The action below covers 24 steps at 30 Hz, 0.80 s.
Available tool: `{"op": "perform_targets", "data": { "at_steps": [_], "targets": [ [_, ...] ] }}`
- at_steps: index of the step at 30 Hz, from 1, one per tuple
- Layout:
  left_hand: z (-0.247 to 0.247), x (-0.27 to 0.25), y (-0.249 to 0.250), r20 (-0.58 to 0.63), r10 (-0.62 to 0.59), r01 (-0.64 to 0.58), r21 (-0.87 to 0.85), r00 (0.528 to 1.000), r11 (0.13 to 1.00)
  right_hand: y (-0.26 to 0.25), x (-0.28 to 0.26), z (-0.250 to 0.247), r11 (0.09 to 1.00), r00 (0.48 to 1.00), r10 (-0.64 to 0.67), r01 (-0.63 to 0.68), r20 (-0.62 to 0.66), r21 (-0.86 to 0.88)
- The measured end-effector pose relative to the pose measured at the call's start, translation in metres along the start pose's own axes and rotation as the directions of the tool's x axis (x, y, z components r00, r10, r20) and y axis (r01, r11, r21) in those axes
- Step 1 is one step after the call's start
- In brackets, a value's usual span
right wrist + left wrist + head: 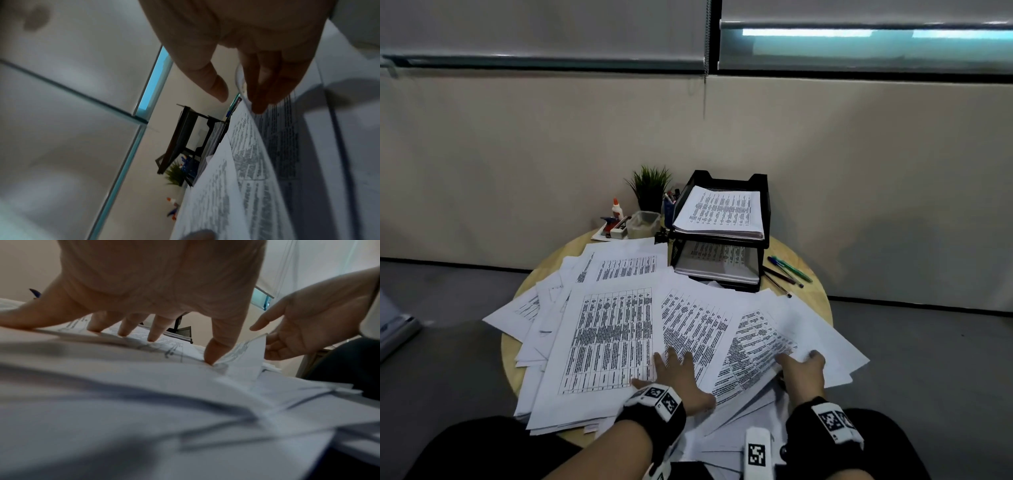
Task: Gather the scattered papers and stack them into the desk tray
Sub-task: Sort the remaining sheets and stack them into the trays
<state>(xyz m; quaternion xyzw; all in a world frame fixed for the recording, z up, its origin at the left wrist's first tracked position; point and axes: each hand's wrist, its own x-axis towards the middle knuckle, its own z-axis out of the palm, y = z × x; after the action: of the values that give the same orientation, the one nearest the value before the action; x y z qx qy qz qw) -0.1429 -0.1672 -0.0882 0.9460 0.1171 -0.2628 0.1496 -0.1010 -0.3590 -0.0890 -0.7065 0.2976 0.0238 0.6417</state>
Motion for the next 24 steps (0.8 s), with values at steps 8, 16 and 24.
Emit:
{"op": "perform_targets", "data": {
  "at_steps": [8, 16, 24],
  "targets": [
    [0.003, 0.003, 0.005, -0.052, -0.023, 0.021, -0.036, 0.998, 0.999, 0.003, -0.018, 0.010, 0.875, 0.953, -0.175, 0.266, 0.248, -0.405],
    [-0.017, 0.011, -0.027, -0.188, -0.250, 0.234, -0.103, 0.950, 0.967, 0.005, -0.006, 0.009, 0.830, 0.929, -0.222, 0.339, 0.296, -0.442],
    [-0.024, 0.023, -0.039, -0.138, -0.305, 0.289, -0.126, 0.942, 0.949, 0.003, -0.003, 0.012, 0.843, 0.932, -0.221, 0.331, 0.289, -0.424]
  ]
}}
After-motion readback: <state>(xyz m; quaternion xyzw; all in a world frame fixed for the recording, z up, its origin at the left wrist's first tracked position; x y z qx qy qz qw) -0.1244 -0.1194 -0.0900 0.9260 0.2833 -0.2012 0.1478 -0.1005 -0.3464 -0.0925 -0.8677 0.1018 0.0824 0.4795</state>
